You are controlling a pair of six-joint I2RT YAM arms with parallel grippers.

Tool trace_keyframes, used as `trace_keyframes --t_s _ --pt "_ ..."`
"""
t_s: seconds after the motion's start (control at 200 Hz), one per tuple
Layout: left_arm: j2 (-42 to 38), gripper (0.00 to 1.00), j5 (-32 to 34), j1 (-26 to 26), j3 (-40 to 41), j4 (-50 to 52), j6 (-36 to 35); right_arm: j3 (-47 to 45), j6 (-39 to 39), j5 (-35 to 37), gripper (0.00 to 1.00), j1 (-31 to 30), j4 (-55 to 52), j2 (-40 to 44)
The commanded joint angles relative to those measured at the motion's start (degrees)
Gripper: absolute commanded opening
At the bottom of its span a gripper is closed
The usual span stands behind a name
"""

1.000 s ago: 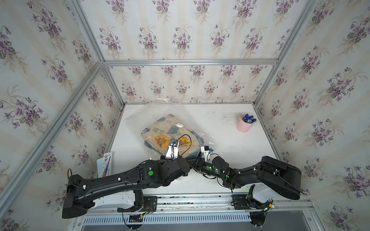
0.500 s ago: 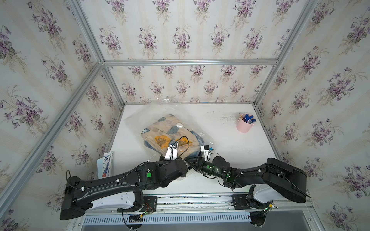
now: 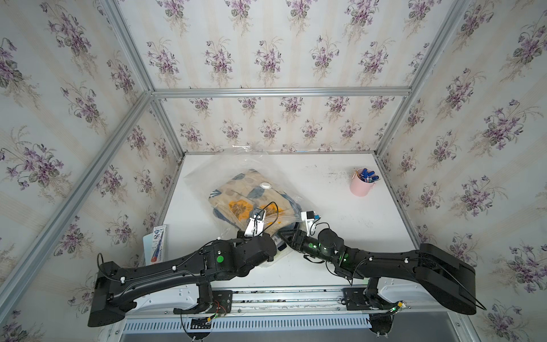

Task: Take the blanket out of the vacuum bag
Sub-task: Take out the blanket from the vacuum bag.

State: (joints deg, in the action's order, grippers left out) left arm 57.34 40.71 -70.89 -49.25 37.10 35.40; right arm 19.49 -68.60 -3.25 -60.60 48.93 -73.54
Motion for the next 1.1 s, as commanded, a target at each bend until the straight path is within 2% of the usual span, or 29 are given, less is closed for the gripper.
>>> trace_keyframes --t_s 0.0,0.28,0.554,0.829,0.944,1.094 --pt "0.6 0.02 -0.2 0.1 -0.7 -1.6 -1.2 1.4 1.5 -0.3 0.50 0.2 0.0 -1.1" --pt "1.5 0.00 -1.6 0.1 -1.9 -1.6 -2.4 3.9 -1.9 -5.2 0.51 1.7 7.9 -8.4" --pt "0.5 0.00 -1.5 0.1 -1.3 -1.3 -1.8 5.3 -3.3 -2.9 0.50 1.8 10.7 -12.8" --pt "1.7 0.00 -1.6 0.2 -2.6 -0.5 -2.0 1.0 -5.2 -2.0 0.51 2.5 13.5 -13.6" --pt "2.3 0.00 -1.9 0.2 -3.0 -0.7 -2.1 1.7 -3.7 -0.3 0.51 3.3 10.8 -12.4" --pt "3.4 0.00 -2.1 0.3 -4.0 -0.6 -2.1 2.8 -3.0 -1.6 0.51 4.9 10.9 -12.0"
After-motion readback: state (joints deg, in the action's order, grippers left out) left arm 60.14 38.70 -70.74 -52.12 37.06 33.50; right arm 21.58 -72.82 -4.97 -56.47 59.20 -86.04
